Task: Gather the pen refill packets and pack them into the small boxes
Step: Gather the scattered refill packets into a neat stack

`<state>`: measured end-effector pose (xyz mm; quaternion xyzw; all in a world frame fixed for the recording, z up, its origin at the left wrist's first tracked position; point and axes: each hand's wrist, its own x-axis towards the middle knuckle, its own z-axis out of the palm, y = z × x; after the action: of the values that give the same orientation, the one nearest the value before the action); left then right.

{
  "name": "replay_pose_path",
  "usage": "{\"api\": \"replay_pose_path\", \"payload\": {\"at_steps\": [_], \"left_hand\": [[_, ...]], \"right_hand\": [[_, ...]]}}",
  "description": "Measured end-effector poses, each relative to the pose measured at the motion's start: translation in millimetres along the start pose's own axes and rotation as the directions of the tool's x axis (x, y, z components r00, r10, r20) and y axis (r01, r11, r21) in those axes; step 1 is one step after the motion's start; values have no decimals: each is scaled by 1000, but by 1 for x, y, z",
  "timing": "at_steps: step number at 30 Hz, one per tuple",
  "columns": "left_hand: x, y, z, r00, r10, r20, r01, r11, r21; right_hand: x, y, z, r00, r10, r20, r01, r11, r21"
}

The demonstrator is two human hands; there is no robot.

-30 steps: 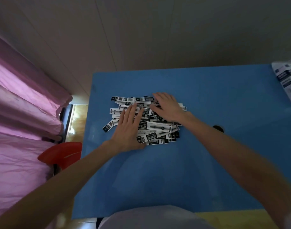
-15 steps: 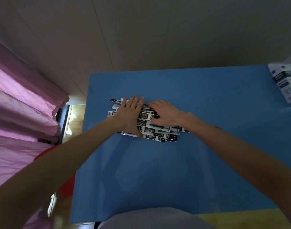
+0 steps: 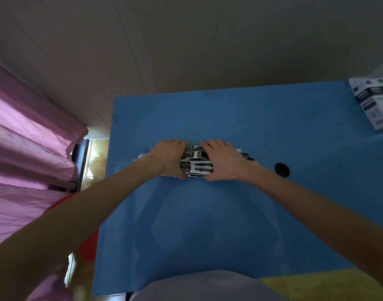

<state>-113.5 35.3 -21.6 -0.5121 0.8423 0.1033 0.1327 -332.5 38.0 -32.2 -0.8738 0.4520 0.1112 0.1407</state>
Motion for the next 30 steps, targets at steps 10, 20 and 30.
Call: {"api": "replay_pose_path", "payload": {"at_steps": [10, 20, 30], "left_hand": [[-5, 13, -7, 998, -23, 65, 26, 999, -43], [-10, 19, -6, 1000, -29, 1, 28, 981, -194], [-3, 18, -4, 998, -54, 41, 61, 983, -175]], "right_hand": [[-4, -4, -5, 996, 48, 71, -59, 985, 164], [2, 0, -40, 984, -16, 179, -14, 986, 165], [-38, 31, -10, 952, 246, -184, -116, 842, 527]]}}
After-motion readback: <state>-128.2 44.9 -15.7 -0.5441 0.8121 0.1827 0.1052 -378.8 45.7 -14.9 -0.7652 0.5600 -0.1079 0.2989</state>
